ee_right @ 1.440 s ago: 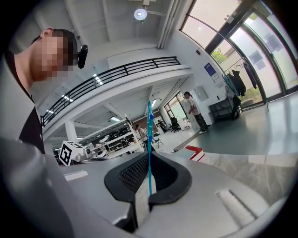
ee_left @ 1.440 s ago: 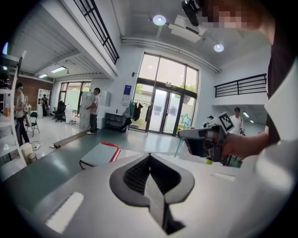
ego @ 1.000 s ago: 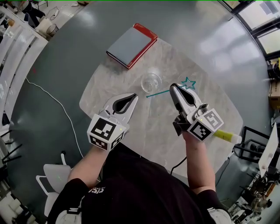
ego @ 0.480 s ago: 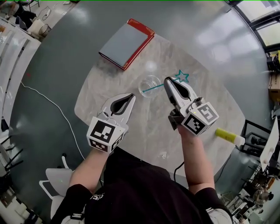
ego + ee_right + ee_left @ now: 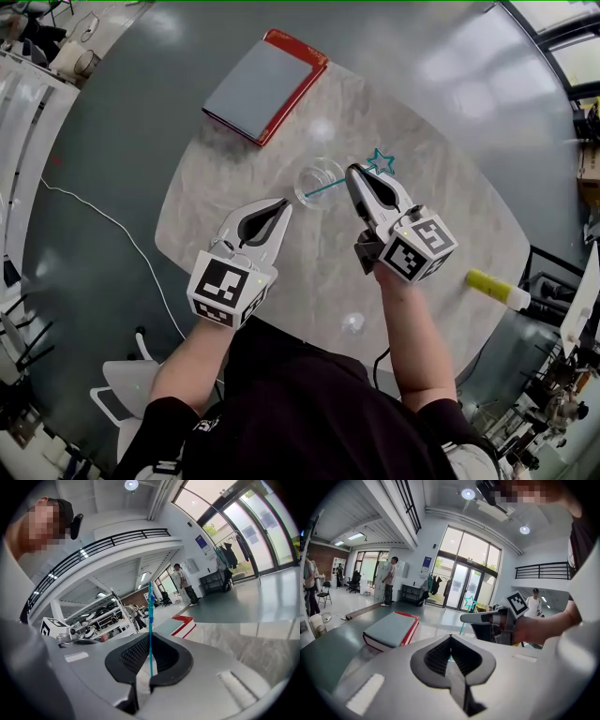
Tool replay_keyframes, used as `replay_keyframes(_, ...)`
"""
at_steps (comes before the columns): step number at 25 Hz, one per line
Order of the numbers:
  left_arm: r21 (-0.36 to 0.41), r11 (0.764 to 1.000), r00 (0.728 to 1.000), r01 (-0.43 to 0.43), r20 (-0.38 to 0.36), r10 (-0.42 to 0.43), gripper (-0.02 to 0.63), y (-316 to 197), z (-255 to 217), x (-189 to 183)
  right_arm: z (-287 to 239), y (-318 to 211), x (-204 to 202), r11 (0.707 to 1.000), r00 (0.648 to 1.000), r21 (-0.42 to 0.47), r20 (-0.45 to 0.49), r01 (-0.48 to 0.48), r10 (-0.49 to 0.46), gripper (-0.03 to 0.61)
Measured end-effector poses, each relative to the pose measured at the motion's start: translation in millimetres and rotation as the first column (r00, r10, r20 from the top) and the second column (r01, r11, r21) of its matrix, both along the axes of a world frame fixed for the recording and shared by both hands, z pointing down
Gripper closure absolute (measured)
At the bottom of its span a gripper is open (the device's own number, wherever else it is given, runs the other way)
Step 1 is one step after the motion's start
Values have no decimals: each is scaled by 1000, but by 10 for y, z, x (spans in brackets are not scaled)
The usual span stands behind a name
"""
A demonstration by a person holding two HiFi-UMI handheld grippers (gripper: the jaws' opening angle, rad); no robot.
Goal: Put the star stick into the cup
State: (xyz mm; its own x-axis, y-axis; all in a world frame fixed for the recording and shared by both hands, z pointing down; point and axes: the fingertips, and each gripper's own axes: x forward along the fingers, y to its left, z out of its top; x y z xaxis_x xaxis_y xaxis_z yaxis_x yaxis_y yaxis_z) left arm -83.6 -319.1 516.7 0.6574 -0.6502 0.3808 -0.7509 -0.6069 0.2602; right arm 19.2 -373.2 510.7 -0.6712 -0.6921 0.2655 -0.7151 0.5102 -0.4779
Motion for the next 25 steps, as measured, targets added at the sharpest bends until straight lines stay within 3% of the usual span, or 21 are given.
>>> replay_keyframes(15, -22, 1000, 1000, -19, -7, 19, 611, 26, 35, 74, 356, -59, -64, 997, 996, -71, -89, 12, -19, 545)
replay_keyframes(25, -40, 999, 1000, -12, -17, 11, 611, 67, 78, 63, 455, -83, -33, 996, 992, -93, -129, -2, -10, 471)
